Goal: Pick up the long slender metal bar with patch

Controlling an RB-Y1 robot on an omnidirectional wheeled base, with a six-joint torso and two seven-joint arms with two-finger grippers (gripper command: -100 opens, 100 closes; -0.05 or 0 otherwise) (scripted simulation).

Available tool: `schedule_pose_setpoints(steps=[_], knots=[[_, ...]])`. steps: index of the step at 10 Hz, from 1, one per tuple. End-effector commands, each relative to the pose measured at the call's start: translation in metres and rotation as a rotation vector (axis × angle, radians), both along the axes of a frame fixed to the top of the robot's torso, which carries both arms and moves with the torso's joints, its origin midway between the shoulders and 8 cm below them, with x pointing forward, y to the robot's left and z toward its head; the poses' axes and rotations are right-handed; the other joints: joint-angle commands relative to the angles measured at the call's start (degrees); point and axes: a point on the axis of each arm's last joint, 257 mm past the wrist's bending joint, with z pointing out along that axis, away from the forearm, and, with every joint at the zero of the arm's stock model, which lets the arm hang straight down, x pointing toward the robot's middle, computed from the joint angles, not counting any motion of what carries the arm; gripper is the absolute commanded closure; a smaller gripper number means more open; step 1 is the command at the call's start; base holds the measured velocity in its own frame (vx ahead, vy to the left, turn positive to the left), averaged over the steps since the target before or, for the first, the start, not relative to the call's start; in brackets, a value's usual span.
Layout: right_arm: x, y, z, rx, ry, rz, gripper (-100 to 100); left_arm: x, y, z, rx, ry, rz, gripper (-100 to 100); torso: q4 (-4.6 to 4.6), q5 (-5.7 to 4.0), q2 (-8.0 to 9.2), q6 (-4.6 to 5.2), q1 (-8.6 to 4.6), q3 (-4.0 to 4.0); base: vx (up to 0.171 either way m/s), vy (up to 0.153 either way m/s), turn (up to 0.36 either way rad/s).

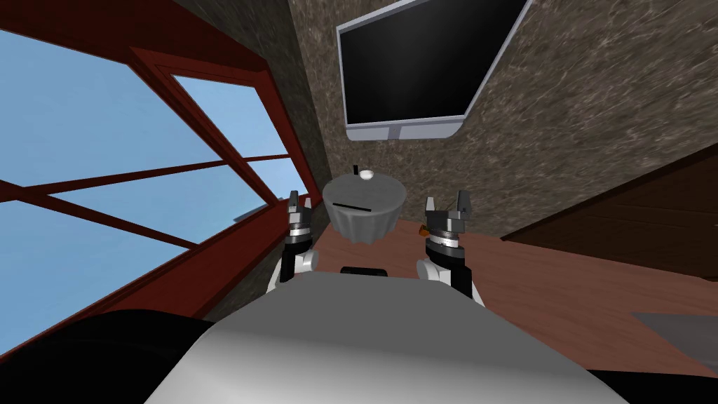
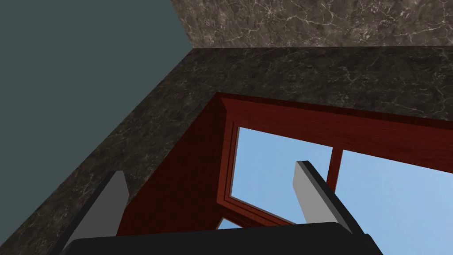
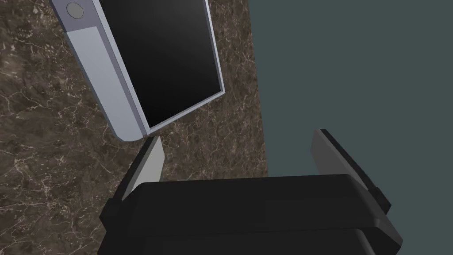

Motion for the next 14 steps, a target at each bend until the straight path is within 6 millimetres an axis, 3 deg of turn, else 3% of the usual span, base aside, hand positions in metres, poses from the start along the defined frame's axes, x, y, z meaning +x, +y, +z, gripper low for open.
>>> schedule_pose_setpoints(steps=[1,6,14], knots=[[0.000,0.000,0.000,0.000,0.000,0.000,0,0.006,-0.004,-0.002,0.019,0.013,-0.022,-100,0.00,0.00,0.00,0.00,0.00,0.00,-0.017,0.003,-0.030],[0.000,0.000,0.000,0.000,0.000,0.000,0,0.042,-0.015,-0.012,0.048,0.079,-0.099,-100,0.07,0.03,0.33,0.01,0.12,0.18,-0.070,0.018,-0.047],[0.000,0.000,0.000,0.000,0.000,0.000,0,0.118,-0.029,-0.031,0.032,0.225,-0.190,-100,0.04,0.01,0.18,-0.01,0.05,0.11,-0.069,0.015,-0.051]])
